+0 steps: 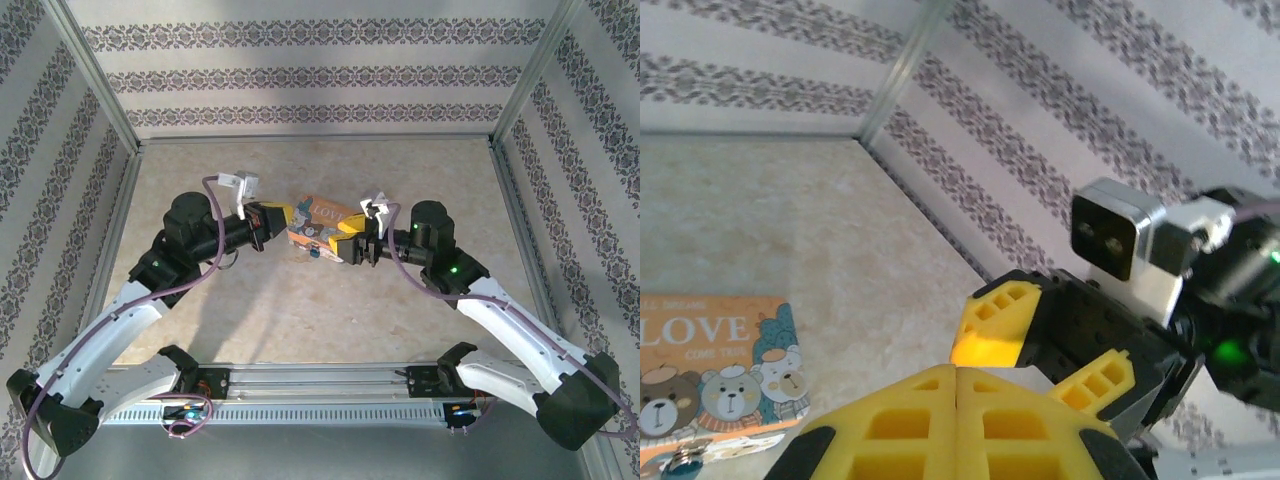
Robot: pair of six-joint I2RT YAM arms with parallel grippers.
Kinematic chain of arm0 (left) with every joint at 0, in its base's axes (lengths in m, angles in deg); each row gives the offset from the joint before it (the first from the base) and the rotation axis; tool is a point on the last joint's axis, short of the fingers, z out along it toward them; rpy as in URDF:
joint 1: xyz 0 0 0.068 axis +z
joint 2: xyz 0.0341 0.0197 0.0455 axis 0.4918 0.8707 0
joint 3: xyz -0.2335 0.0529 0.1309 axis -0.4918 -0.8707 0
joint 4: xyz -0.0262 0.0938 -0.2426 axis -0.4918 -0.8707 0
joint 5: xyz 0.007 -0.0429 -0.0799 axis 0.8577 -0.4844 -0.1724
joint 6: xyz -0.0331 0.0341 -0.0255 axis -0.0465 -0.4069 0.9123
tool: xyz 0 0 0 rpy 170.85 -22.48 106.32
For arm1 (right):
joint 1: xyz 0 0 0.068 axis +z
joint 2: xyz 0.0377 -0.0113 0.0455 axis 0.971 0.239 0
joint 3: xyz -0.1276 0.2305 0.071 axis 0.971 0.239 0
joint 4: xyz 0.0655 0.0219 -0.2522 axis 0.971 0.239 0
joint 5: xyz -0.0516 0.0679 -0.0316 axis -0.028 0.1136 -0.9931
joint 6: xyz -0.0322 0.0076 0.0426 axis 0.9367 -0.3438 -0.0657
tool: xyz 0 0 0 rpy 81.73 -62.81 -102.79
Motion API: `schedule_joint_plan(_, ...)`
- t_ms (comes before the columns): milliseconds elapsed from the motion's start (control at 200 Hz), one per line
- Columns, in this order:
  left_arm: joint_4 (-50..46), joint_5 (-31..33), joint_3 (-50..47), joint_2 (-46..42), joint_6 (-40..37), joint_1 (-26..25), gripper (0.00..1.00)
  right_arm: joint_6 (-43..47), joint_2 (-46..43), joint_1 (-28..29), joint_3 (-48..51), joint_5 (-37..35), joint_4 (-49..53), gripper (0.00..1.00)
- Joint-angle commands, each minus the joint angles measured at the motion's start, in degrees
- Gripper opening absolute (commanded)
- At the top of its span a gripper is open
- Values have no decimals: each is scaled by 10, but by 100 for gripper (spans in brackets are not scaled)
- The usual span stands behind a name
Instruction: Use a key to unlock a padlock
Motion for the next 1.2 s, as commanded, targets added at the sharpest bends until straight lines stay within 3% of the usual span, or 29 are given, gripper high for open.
schedule_joint_plan(0, -20, -82, 23, 13, -87, -5, 0, -110, 3, -3, 8, 102, -98, 52)
schedule_joint_plan(435, -5, -172, 49, 57, -95, -5, 0, -168, 59, 23, -27, 146, -176, 39)
schedule_joint_plan(884, 3, -183, 38, 54, -89, -5, 0, -175, 87, 40, -42, 146, -200, 33)
schedule_joint_plan(1194, 12, -183, 32, 51, -85, -5, 0, -177, 98, 44, -46, 152, -200, 22)
